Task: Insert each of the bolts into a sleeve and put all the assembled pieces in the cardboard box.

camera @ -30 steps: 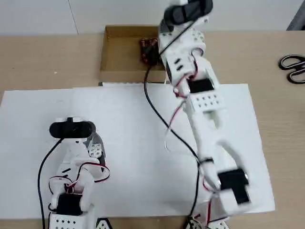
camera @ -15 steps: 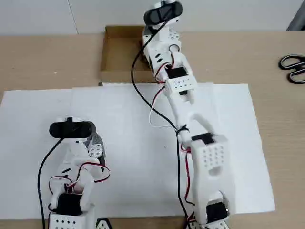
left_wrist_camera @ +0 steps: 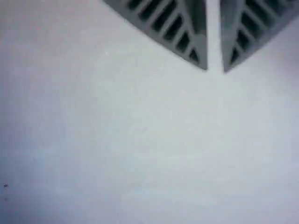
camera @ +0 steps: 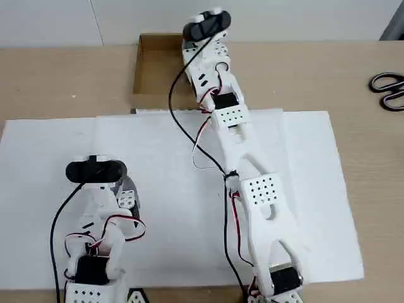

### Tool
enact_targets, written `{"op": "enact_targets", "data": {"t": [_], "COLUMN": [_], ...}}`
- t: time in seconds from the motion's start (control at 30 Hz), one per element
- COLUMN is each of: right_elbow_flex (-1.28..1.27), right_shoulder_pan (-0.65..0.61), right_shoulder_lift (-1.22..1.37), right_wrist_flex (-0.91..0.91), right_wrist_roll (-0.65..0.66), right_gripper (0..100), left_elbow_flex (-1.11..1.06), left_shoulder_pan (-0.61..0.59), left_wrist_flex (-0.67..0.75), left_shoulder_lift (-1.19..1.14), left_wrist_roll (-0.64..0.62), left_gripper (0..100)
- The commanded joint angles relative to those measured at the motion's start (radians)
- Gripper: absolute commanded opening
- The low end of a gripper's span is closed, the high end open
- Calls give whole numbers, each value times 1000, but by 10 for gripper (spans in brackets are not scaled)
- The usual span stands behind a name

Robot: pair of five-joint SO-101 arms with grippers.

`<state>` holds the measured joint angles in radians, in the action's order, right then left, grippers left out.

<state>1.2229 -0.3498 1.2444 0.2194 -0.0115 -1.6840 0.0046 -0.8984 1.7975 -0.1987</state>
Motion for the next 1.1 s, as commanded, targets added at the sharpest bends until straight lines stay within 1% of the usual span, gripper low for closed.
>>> {"op": "enact_targets", "data": {"t": [0.0, 0.13, 0.17, 0.23, 0.5, 0.8, 0.9, 1.0, 1.03, 1.07], "right_elbow_flex": [123, 153, 157, 166, 229, 428, 462, 460, 460, 460], "right_shoulder_pan": [-13, -15, -15, -15, -10, -2, -1, 8, 15, 18], "right_shoulder_lift": [-15, -8, -8, -8, -13, -8, -16, -36, -56, -77], "right_wrist_flex": [82, 176, 189, 200, 203, 426, 509, 544, 561, 582], "right_wrist_roll": [12, 14, 14, 14, 17, 14, 14, 15, 14, 14], "right_gripper": [67, 207, 232, 244, 217, 197, 138, 37, 2, 2], "left_elbow_flex": [7, 7, 7, 7, 7, 7, 5, 4, 4, 4], "left_shoulder_pan": [2, 2, 2, 2, 2, -5, -6, -3, -2, -3], "left_wrist_flex": [-3, -3, -3, -3, -3, -3, -2, -3, -11, -18], "left_shoulder_lift": [14, 14, 14, 14, 14, 14, 14, 12, 11, 12], "left_wrist_roll": [5, 5, 5, 5, 5, -6, -109, -226, -238, -235], "left_gripper": [6, 6, 6, 6, 6, 6, 6, 6, 6, 6]}}
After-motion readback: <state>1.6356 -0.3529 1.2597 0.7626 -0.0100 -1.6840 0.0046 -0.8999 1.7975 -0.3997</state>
